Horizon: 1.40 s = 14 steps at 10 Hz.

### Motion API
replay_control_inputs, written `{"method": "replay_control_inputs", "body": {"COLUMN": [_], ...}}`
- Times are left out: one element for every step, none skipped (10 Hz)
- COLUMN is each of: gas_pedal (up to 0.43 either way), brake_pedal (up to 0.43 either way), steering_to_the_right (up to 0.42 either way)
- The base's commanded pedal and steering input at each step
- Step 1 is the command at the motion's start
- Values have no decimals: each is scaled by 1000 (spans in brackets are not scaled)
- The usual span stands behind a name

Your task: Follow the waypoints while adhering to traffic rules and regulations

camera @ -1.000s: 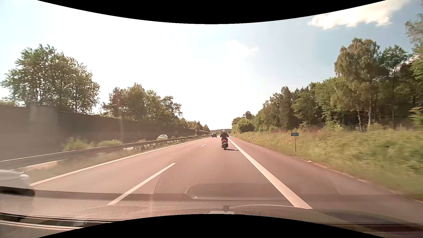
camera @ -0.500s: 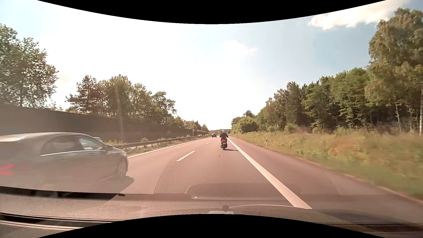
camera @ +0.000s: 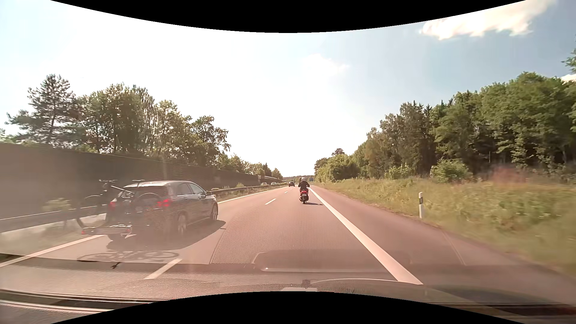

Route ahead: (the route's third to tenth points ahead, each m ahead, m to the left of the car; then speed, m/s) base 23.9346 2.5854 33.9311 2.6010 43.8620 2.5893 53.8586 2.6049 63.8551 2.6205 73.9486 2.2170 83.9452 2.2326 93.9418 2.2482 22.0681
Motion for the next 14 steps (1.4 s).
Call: {"method": "replay_control_inputs", "body": {"gas_pedal": [169,169,169,177,177,177,197,209,220,228,228,228,240,240], "brake_pedal": [12,12,12,12,12,12,12,12,12,12,12,12,12,12], "steering_to_the_right": [2,1,2,1,0,-1,-1,-2,-2,-2,-2,-2,-2,-2]}}
